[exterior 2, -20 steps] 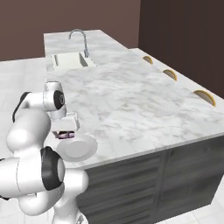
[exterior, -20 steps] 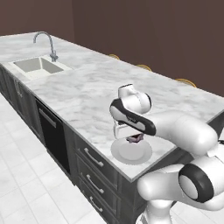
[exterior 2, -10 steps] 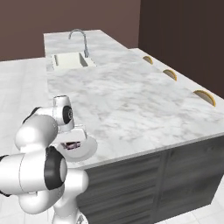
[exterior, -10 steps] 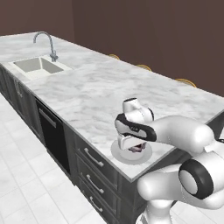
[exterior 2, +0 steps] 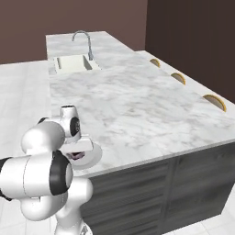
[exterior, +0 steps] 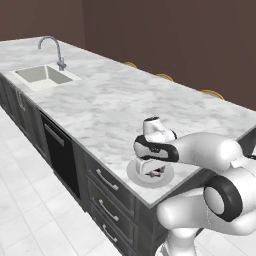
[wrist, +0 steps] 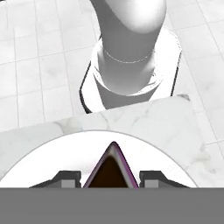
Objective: Take the baked cake out of the oven and place it on the plate for cooling. Then close the oven door.
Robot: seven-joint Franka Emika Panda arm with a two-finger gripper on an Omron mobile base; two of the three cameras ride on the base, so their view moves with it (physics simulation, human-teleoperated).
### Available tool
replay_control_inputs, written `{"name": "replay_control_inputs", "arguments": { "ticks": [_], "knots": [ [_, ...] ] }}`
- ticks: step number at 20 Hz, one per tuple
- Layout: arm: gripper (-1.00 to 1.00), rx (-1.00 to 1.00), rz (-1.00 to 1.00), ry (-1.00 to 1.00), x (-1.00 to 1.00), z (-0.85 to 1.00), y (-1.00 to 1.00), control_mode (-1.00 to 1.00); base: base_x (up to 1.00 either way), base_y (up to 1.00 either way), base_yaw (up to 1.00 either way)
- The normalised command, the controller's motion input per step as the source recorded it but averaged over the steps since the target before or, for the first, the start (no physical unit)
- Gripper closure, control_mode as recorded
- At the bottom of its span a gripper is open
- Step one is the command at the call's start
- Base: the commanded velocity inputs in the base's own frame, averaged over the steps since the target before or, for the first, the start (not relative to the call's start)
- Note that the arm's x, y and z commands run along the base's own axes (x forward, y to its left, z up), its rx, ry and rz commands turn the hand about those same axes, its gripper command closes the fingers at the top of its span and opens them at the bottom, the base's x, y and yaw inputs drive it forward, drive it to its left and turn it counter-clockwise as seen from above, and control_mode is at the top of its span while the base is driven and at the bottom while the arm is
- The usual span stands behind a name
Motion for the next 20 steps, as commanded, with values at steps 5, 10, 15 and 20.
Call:
{"name": "replay_control_inputs", "arguments": {
  "ticks": [5,10,15,20],
  "knots": [
    [1.00,0.03,0.08,0.00,0.21,-0.22,0.00,-1.00,0.00,0.00,0.00],
    [1.00,0.03,0.07,0.00,0.10,-0.23,0.00,-1.00,0.00,0.00,0.00],
    [1.00,0.04,0.06,0.00,0.08,-0.12,0.00,-1.00,0.00,0.00,0.00],
    [-1.00,0.03,0.06,0.00,0.03,-0.03,0.00,-1.00,0.00,0.00,0.00]
  ]
}}
